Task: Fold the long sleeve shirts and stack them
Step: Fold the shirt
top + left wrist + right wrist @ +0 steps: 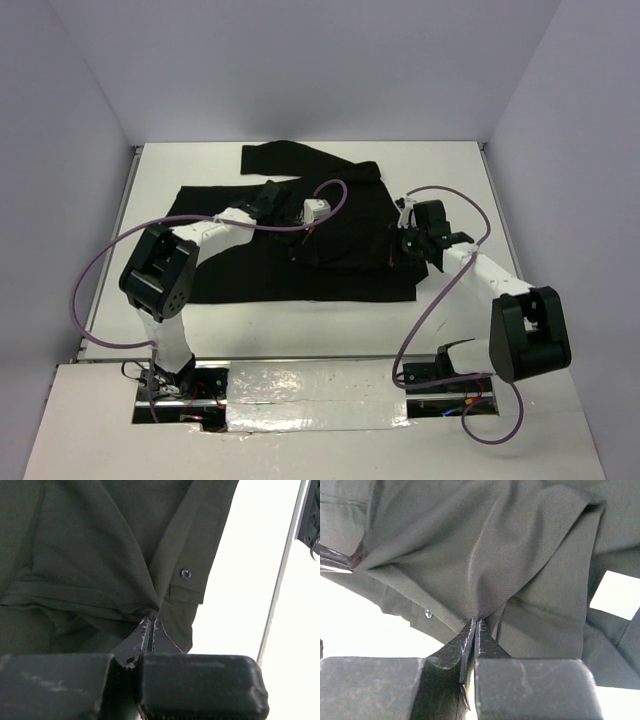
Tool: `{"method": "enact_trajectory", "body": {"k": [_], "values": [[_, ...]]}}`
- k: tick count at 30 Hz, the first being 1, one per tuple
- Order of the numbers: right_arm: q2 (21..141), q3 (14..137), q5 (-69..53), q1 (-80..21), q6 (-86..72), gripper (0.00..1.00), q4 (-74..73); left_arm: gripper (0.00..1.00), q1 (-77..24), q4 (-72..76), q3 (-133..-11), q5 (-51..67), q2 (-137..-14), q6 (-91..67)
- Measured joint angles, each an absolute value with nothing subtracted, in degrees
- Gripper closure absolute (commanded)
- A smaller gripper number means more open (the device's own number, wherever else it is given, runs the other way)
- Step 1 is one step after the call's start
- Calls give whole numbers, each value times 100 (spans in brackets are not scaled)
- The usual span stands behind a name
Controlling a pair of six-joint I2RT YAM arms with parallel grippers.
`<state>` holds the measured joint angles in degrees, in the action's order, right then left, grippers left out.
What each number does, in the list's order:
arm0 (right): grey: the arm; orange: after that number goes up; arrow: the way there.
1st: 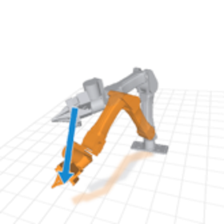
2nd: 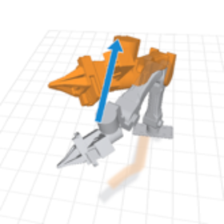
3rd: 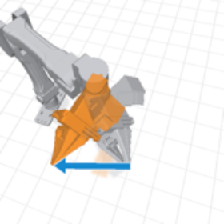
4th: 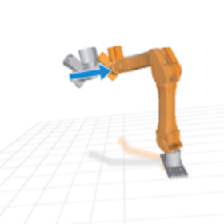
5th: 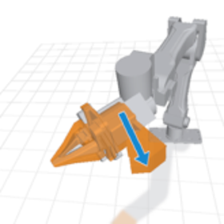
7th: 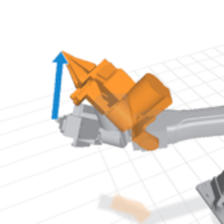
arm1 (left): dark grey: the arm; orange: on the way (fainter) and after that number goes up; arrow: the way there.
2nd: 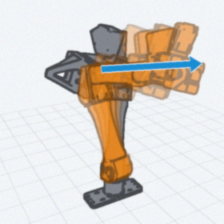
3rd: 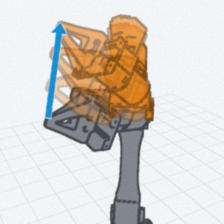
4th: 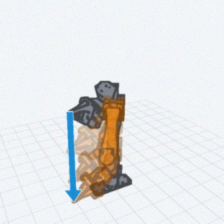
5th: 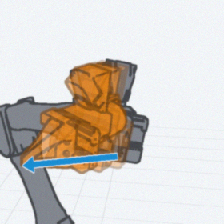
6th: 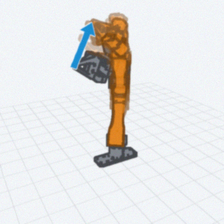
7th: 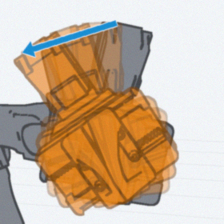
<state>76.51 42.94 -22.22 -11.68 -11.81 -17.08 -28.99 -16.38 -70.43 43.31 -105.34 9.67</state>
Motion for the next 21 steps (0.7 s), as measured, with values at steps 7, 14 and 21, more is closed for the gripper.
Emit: {"method": "enact_trajectory", "body": {"k": [7, 14, 21], "values": [[7238, 3905, -2008, -1251, -1299, 100, -1767, 97, -2941, -1656, -6873, 4344, -10276, 1087], [6949, 3656, -1931, -1253, -1372, 100, -1809, 82, -3002, -1675, -6788, 4397, -10243, 1184], [7070, 3448, -1857, -1262, -1566, 65, -1876, 51, -3229, -2073, -6770, 4370, -10243, 1518]]}}
